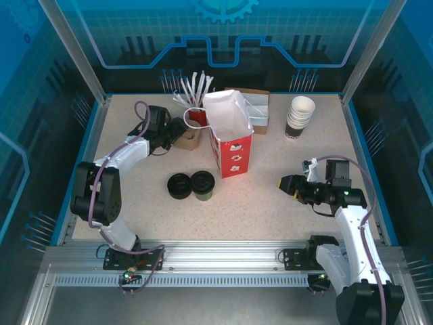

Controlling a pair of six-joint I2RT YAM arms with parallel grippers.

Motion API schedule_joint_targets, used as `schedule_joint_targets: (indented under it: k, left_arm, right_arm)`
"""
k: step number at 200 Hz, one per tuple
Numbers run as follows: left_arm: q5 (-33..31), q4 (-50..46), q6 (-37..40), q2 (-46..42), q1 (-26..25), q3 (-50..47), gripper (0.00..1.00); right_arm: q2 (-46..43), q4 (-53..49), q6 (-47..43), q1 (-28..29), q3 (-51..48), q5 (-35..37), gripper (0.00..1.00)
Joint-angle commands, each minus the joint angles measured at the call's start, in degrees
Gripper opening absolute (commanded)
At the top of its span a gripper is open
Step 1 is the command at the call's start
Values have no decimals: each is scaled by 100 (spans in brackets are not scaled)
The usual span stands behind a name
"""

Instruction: Pack the takeout coffee

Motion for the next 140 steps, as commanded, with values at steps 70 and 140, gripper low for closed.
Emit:
schedule_joint_targets:
  k: [70,140]
  left_arm:
    - [31,291,-348,-17,100,-64,66]
    - [52,520,-582,8,155,-262,58]
  right_arm:
    - [-22,-56,-114,-111,-39,-172,55]
    - [-29,-49,-115,-111,-32,-172,55]
